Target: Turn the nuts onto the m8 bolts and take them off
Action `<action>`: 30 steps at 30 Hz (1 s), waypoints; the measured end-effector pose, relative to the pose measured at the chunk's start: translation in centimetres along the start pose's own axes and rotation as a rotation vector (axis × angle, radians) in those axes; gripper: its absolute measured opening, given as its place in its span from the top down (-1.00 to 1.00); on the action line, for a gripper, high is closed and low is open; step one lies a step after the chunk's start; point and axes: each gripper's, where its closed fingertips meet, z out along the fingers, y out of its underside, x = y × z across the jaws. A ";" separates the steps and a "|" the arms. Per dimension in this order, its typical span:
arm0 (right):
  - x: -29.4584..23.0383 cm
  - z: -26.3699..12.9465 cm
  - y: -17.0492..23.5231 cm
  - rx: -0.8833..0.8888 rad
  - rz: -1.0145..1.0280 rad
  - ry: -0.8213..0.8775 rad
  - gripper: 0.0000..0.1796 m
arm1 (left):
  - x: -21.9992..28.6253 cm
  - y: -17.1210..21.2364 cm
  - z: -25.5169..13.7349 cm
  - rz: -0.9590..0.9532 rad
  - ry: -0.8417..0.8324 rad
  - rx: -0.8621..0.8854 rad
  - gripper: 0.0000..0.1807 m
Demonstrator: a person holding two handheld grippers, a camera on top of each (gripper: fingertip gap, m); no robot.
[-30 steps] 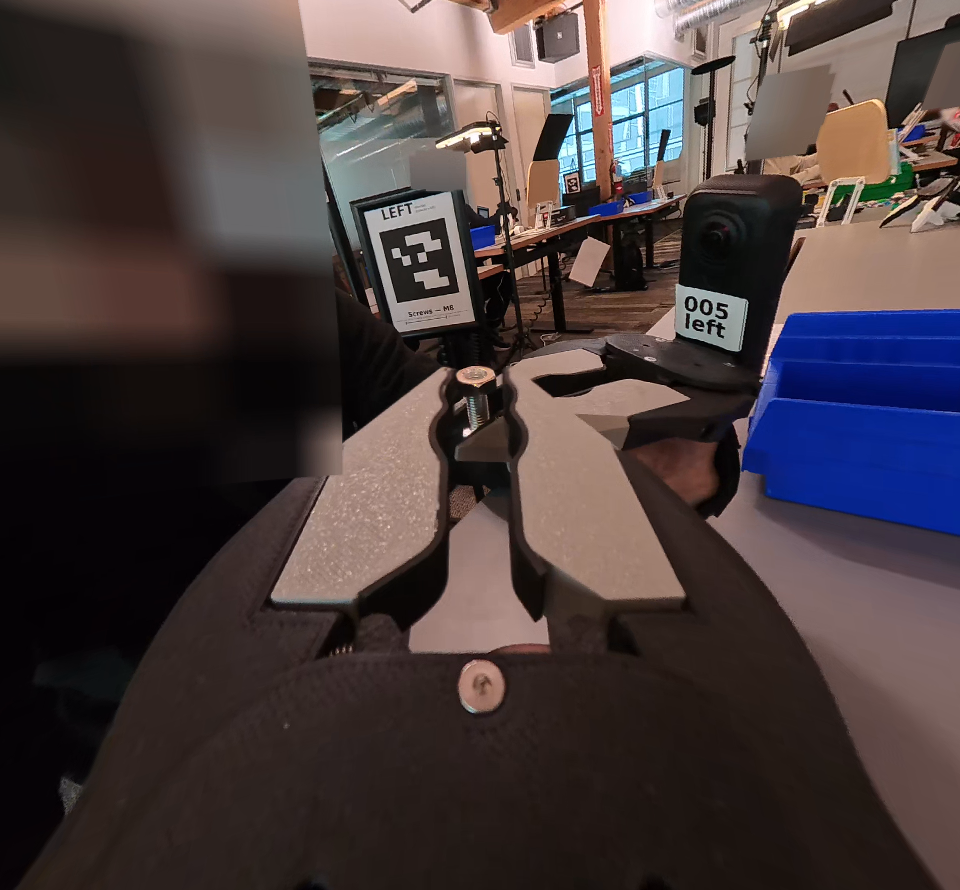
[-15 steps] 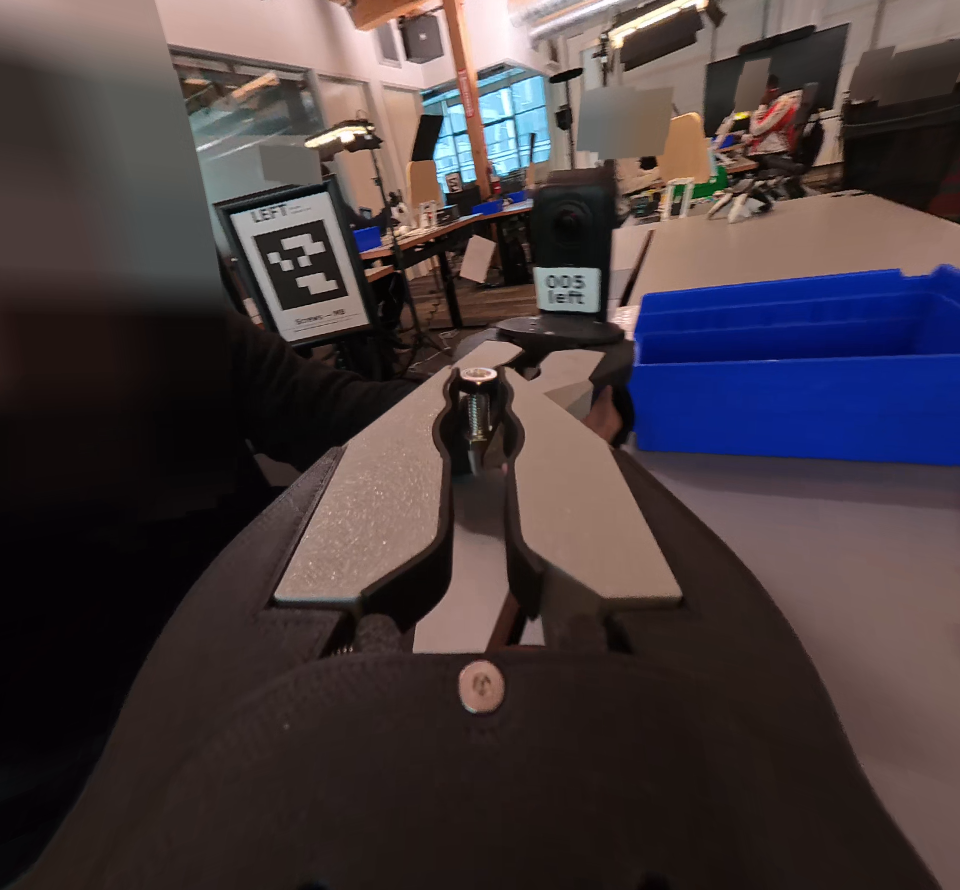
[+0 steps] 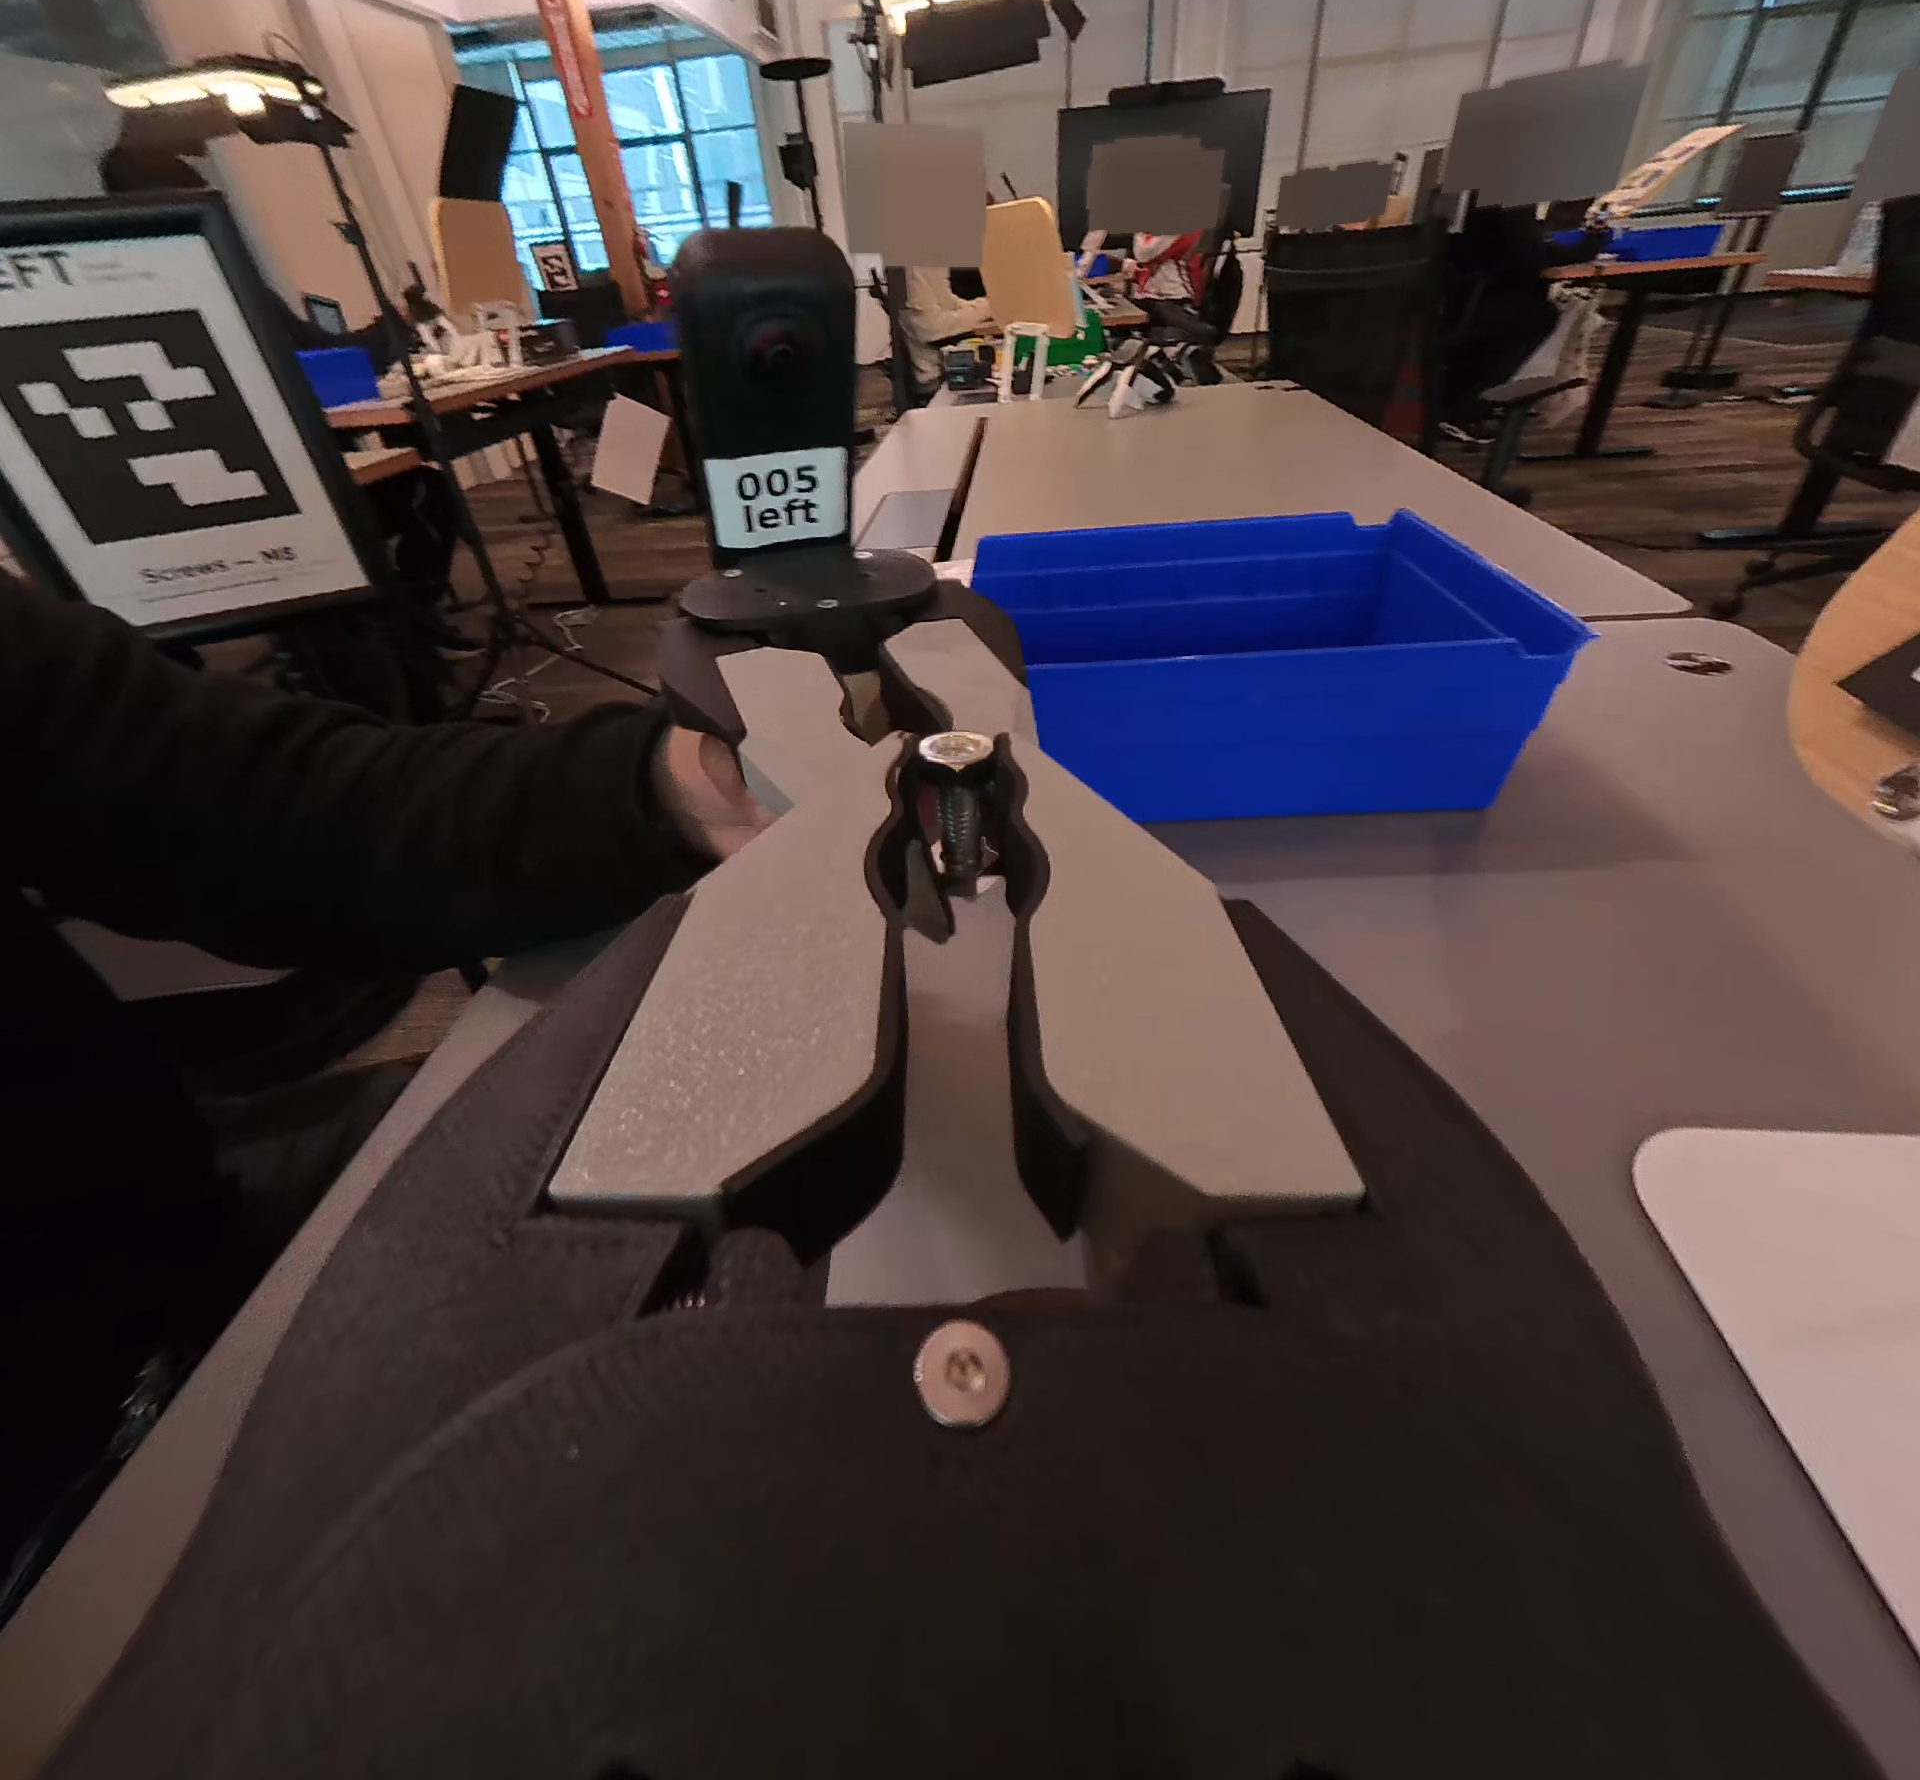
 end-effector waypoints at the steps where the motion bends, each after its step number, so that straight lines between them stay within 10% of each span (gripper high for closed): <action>1: 0.4 0.1 0.2 -0.002 0.001 0.023 0.88 | -0.5 0.2 0.0 0.003 -0.032 -0.015 0.86; 16: 5.2 1.9 3.1 0.026 0.095 0.377 0.88 | -6.3 3.5 -0.9 0.223 -0.523 -0.269 0.87; 30: 6.4 1.9 3.3 0.049 0.117 0.643 0.88 | -7.4 3.5 -0.7 0.160 -0.598 -0.200 0.87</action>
